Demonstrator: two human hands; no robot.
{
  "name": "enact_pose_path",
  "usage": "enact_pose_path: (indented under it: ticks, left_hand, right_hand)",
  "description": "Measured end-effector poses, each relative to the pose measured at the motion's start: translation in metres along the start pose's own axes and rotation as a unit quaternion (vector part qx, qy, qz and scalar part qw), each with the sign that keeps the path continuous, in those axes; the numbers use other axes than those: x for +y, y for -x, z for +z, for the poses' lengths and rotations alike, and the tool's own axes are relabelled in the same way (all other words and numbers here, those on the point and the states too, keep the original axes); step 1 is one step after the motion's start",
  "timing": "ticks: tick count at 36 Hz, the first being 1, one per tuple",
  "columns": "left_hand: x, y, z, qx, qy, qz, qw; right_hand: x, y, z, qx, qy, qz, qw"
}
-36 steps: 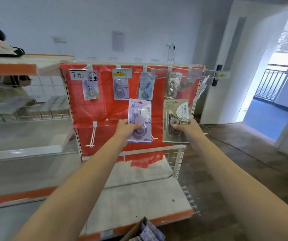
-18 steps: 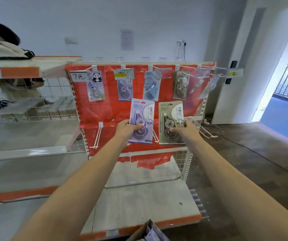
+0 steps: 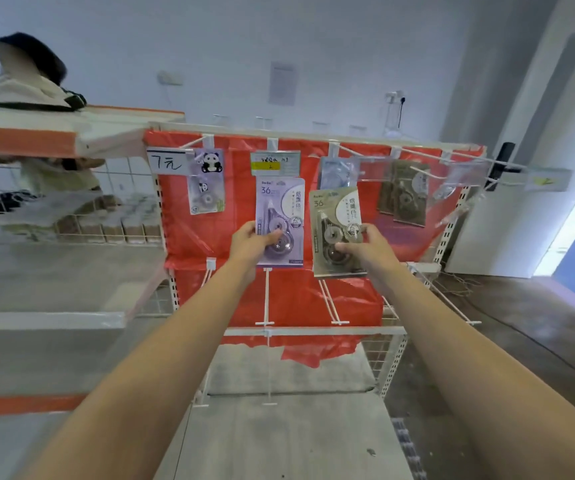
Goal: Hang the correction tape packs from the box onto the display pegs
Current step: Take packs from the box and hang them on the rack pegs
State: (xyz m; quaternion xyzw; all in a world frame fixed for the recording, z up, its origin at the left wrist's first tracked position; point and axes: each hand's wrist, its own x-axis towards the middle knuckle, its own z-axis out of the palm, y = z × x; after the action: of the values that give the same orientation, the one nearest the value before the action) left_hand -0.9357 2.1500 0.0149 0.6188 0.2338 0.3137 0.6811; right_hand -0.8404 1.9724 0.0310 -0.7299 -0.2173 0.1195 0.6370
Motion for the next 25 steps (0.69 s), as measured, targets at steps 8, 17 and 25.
enact_pose_path:
  ticks: [8, 17, 25]
  left_hand:
    - [-0.001, -0.028, -0.004, -0.011, 0.013, 0.02, 1.0]
    - [-0.006, -0.039, -0.005, 0.008, 0.021, 0.023, 0.999]
    - [-0.005, -0.04, -0.012, -0.029, 0.009, 0.031, 0.999]
  right_hand:
    - [-0.001, -0.029, 0.014, -0.015, -0.008, 0.004, 1.0]
    - [-0.006, -0.045, 0.016, -0.015, -0.012, -0.011, 1.0]
    - [-0.011, -0.052, 0.019, -0.025, -0.014, -0.016, 0.999]
